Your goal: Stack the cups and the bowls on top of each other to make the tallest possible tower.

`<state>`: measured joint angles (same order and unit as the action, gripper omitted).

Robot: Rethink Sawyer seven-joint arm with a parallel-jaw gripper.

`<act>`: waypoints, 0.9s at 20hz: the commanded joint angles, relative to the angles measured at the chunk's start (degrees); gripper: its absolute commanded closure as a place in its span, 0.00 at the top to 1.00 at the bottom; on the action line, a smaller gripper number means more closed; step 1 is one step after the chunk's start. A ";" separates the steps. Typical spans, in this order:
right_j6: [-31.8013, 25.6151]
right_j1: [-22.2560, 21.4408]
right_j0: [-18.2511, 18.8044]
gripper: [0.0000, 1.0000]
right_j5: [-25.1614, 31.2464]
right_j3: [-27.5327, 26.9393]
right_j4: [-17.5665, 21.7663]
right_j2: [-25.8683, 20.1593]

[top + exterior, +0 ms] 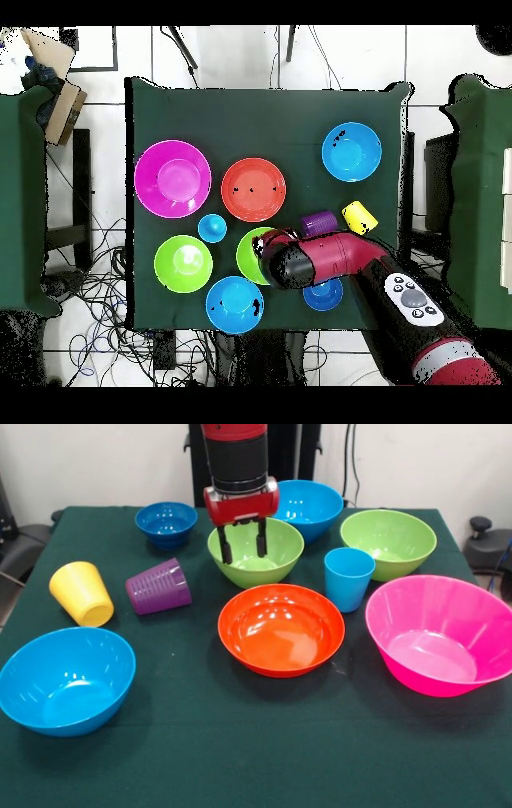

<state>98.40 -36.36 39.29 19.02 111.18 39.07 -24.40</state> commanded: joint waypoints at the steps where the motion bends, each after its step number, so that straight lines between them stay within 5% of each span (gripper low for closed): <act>1: -14.66 2.19 1.97 1.00 10.61 1.54 3.32 -6.83; 18: -24.04 2.96 8.89 1.00 22.05 0.46 6.88 -15.36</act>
<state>96.64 -36.36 47.37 35.42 111.54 39.68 -34.94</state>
